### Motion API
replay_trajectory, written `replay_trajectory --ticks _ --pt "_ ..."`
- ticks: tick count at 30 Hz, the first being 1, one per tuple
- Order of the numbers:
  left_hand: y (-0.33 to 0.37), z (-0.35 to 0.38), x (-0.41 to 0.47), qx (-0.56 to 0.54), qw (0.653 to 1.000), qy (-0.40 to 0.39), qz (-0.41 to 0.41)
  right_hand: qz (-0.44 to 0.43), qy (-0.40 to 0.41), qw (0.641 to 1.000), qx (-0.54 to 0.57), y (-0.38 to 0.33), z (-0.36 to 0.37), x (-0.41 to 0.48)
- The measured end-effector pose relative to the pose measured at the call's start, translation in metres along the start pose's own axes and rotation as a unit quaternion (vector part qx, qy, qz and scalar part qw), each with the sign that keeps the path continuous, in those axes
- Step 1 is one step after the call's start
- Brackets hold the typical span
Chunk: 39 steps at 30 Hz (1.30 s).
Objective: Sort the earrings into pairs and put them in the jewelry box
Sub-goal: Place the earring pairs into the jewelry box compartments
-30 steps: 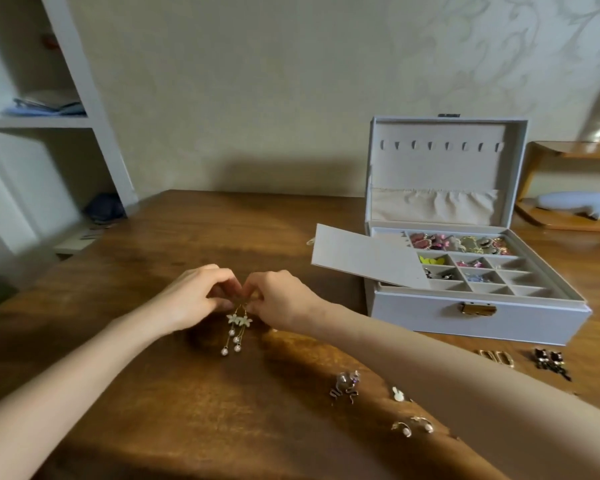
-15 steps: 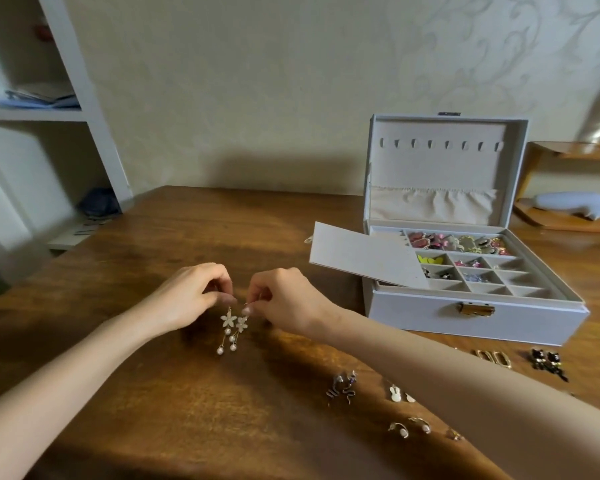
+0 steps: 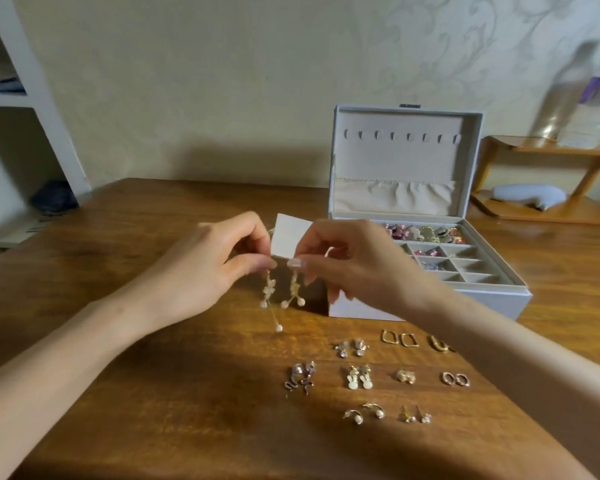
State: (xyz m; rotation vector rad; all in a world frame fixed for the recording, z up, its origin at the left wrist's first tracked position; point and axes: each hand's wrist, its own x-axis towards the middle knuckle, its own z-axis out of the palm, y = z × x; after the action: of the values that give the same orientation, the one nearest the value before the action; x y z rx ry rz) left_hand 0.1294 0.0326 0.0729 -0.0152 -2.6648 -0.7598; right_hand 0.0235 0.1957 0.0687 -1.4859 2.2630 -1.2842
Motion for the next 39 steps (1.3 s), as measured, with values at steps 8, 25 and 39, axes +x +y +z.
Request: replay_trajectory --ticks 8,25,39 --pt "0.054 0.043 0.059 -0.081 0.992 0.039 0.088 0.039 0.118 0.992 0.0 0.024 -0.079 -0.035" --pt "0.105 0.141 0.171 -0.171 0.978 -0.021 0.115 0.115 0.248 0.962 0.004 0.115 -0.166 -0.061" --pt "0.106 0.169 0.194 -0.186 0.975 -0.033 0.117 0.083 0.278 0.954 0.072 0.14 -0.173 -0.065"
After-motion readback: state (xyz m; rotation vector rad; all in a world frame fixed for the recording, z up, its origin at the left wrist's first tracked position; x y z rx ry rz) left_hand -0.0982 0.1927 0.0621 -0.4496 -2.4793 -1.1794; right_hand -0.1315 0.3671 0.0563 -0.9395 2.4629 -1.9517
